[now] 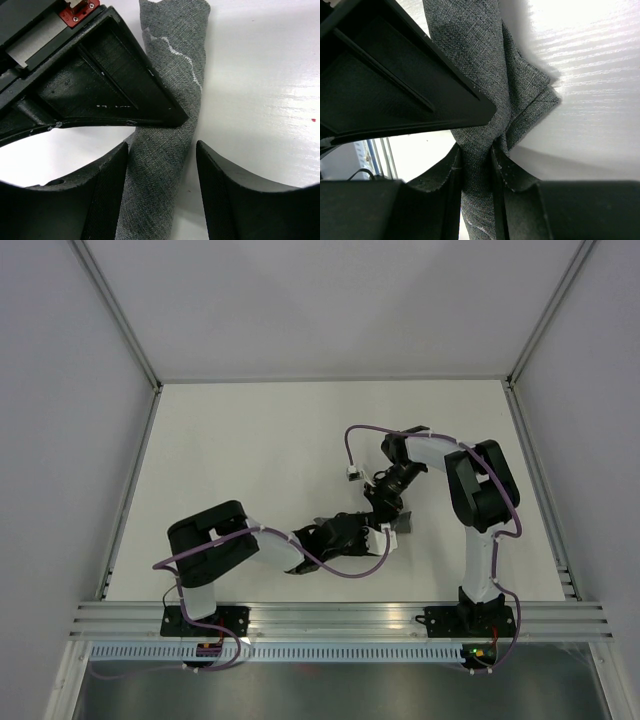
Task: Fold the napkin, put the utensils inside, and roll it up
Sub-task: Roll the napkin with the utensil
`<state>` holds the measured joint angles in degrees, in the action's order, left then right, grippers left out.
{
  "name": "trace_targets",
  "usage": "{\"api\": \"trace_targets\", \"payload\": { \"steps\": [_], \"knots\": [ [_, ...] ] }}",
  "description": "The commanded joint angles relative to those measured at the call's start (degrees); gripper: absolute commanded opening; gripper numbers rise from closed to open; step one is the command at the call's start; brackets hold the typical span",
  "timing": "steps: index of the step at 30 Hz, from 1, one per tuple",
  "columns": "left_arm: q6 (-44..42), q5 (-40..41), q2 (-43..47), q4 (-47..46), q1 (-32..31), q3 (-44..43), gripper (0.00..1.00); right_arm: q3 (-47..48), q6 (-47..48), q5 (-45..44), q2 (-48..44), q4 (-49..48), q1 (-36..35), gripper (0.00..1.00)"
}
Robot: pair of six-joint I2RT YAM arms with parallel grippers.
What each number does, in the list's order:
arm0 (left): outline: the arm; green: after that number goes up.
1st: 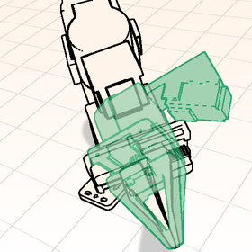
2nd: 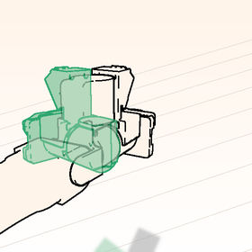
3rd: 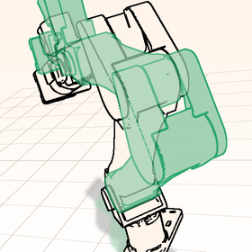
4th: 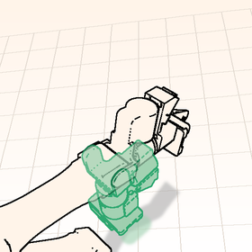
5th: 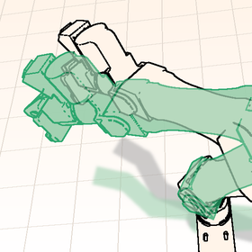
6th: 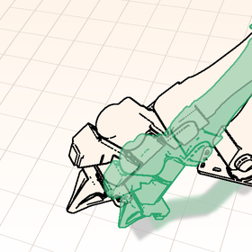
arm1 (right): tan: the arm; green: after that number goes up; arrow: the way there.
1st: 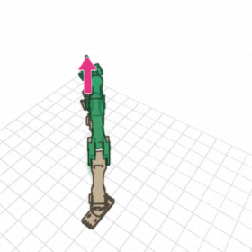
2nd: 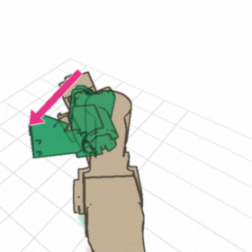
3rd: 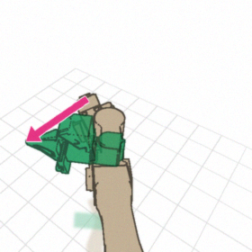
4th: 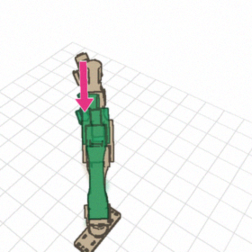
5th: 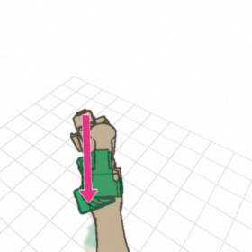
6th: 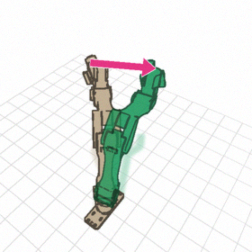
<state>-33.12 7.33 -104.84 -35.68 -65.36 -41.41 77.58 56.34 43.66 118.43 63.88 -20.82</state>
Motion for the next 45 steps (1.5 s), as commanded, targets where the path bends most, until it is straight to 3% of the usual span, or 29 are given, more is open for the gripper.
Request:
{"api": "trace_targets", "payload": {
  "steps": [1, 11, 18, 24, 35, 45],
  "knots": [
    [-1.68, -0.91, -2.21, 5.97, 0.59, -0.69, 0.61, -0.86, 4.40, -8.86, 4.79, 0.01, 0.78, 0.11],
    [-0.98, -3.20, -2.48, 9.92, 1.20, -2.18, 0.49, 4.59, 6.07, -5.60, 7.60, 5.91, 1.31, 0.16],
    [1.30, -6.18, -3.09, 15.80, 1.99, -4.46, 0.37, 7.40, 5.72, -2.79, 5.76, 7.57, 2.53, 0.41],
    [6.05, -11.37, -3.97, 21.78, 3.48, -6.84, 0.33, 14.61, 5.72, 2.39, 3.65, 13.02, 4.73, 0.51],
    [20.54, -12.44, -7.92, 27.94, 7.26, -11.58, 0.31, 20.07, -8.51, 2.84, -5.31, 4.86, 13.51, 0.51],
    [32.77, -9.18, -15.83, 38.22, 11.21, -20.11, 0.31, 20.68, -11.34, 1.61, -11.20, 3.53, 20.47, 0.52]
  ]
}}
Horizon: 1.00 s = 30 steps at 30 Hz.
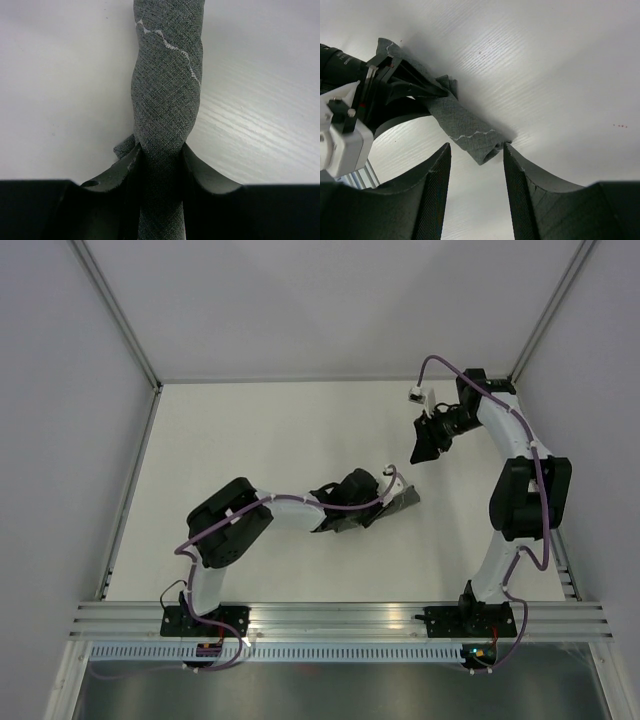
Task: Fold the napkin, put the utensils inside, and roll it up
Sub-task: Roll the napkin with the utensil
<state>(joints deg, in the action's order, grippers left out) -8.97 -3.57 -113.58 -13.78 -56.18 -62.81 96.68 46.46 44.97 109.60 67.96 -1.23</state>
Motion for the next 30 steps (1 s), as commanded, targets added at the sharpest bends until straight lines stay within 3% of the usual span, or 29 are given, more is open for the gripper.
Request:
{"api": "trace_targets", "payload": {
  "steps": [1, 11, 17, 24, 30],
  "knots": [
    [10.88, 3.21, -7.70, 17.98, 2.39, 0.59, 0.31, 1.49, -1.46, 0.12, -2.55, -0.64, 0.80, 0.52],
    [26.36, 10.42, -14.39, 30.29, 7.40, -9.51, 0.31, -1.23, -3.12, -1.20, -6.68, -2.30, 3.96, 0.52],
    [36.03, 8.77, -17.29, 36.79, 10.03, -15.05, 0.32, -3.25, -5.32, -3.13, -7.12, -3.98, 3.96, 0.52],
    [43.42, 6.56, -20.63, 38.91, 10.30, -18.67, 0.32, -7.65, -9.54, -5.42, -7.04, -7.76, 3.96, 0.52],
    [48.43, 7.09, -20.81, 39.09, 10.22, -18.67, 0.32, -13.88, -19.28, -10.42, -4.14, -16.10, 2.29, 0.49]
  ]
}}
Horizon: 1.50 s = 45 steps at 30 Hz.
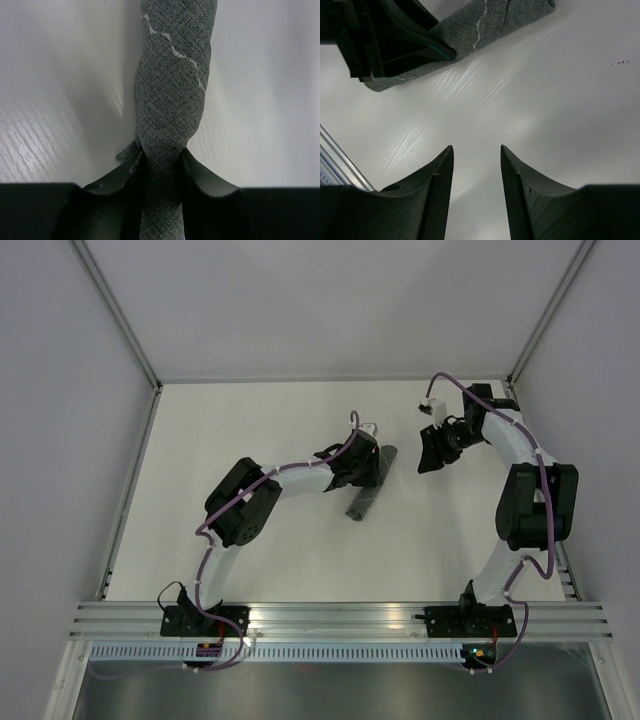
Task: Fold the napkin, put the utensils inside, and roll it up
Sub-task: Roll the napkin with the utensil
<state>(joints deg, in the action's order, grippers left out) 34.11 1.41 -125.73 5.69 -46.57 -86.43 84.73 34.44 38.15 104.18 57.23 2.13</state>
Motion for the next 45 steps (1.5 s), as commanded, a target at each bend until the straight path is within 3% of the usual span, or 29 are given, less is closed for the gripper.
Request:
{"api": "trace_targets", "payload": {
  "steps": [1, 5, 11, 16, 24, 45],
  "knots": [
    [5.53, 2.11, -8.65, 19.79, 0.60, 4.87, 0.32, -2.54, -8.41, -4.31, 2.42, -7.47, -1.69, 0.48],
    [6.85, 2.28, -9.00, 20.58, 0.60, 4.70, 0.32, -4.31, -15.79, -8.08, 5.50, -13.37, -7.04, 0.47],
    [9.57, 1.84, -9.09, 20.94, 0.42, 4.61, 0.32, -0.01, -24.84, -5.81, 12.53, -17.15, -8.99, 0.46],
    [11.07, 1.49, -8.65, 20.85, 0.16, 4.26, 0.40, 0.44, -29.33, -6.51, 15.17, -20.84, -8.99, 0.45],
    [10.63, 1.23, -7.77, 21.02, -0.10, 3.64, 0.55, 1.75, -31.01, -8.79, 17.28, -22.34, -9.69, 0.45],
    [8.52, 2.81, -1.62, 16.98, -0.02, 7.60, 0.57, 1.84, -30.66, -10.29, 17.29, -22.87, -10.13, 0.45]
  ]
}}
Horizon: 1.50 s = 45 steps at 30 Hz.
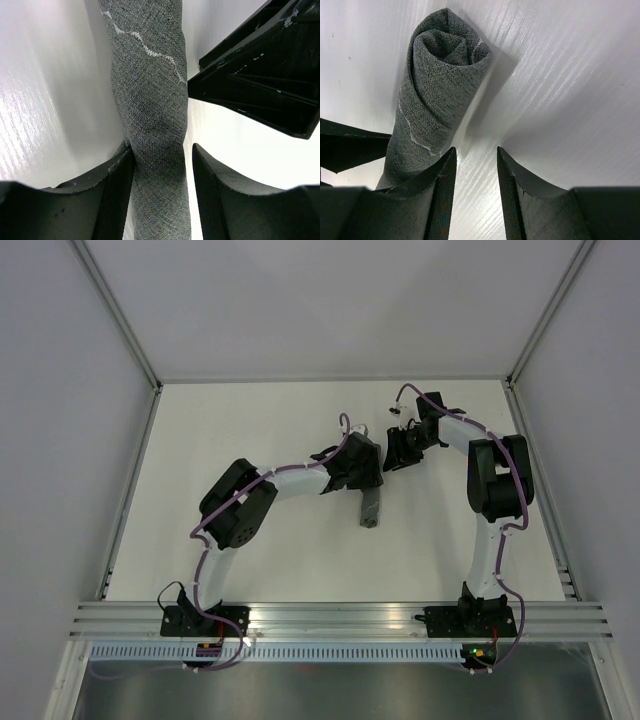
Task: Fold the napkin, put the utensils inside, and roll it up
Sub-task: Roll the napkin with the utensil
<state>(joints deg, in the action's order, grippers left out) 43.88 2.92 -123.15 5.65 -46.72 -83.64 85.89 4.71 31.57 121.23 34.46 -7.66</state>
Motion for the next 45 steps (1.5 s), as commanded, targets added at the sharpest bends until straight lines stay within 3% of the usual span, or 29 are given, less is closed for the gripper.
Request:
{"api": "trace_targets", "payload": {
  "steps": [1, 10, 19, 36, 45],
  "knots": [
    [-1.25, 1.21, -3.94, 16.94, 0.22, 4.88, 0.57, 0.86, -0.93, -3.71, 0.06, -0.01, -0.34, 0.44],
    [-2.31, -2.21, -4.73, 14.39, 0.40, 5.50, 0.52, 2.26, 0.04, -0.90, -4.16, 0.26, -0.34, 0.46],
    [-2.30, -4.15, -5.69, 12.55, 0.49, 5.85, 0.50, 4.46, -1.89, 8.50, -4.78, -1.85, -0.25, 0.50],
    [-3.89, -6.35, -5.61, 11.05, 0.66, 6.12, 0.49, 5.70, -2.51, 9.82, 0.85, -2.47, -1.48, 0.57],
    [-4.94, -8.10, -5.08, 9.56, 0.58, 6.91, 0.51, 4.38, -1.55, 5.78, 1.64, -2.90, -2.80, 0.56]
  ]
}}
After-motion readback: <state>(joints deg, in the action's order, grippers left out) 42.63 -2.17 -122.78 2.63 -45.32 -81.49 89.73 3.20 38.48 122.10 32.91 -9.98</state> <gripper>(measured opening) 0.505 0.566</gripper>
